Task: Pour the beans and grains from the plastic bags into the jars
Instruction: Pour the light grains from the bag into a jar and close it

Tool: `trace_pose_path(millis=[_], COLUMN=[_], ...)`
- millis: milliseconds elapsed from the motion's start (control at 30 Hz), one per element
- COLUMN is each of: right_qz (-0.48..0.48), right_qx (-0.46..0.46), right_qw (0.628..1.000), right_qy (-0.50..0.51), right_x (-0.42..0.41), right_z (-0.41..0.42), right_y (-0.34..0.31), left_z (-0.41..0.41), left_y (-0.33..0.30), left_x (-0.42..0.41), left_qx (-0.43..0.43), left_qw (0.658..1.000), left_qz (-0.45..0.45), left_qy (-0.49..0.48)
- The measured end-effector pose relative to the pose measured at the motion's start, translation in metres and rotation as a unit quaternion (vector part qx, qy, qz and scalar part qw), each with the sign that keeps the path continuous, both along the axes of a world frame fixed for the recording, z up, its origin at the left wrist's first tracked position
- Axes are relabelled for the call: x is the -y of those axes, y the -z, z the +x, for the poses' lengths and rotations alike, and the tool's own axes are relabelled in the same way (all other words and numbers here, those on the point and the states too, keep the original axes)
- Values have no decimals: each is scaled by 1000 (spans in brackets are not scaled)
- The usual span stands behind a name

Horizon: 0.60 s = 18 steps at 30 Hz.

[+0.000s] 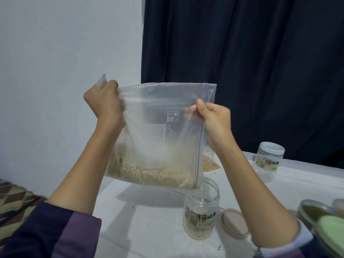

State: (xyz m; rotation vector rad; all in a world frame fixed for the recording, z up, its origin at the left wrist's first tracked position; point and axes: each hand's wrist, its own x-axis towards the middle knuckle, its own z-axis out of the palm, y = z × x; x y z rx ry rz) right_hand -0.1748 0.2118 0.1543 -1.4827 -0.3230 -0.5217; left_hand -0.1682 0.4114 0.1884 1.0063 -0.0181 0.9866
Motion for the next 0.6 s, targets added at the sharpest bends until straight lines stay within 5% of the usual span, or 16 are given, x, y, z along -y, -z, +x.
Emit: trace_pose_path(millis=[600], right_qz=[-8], right_qx=[-22], right_qw=[1000], right_qy=[-2], right_x=[10], right_z=[1], right_y=[-2], left_z=[5], left_y=[3], left_x=[0], left_qx=[-9], left_qw=[1000], left_qz=[5], left_qy=[6])
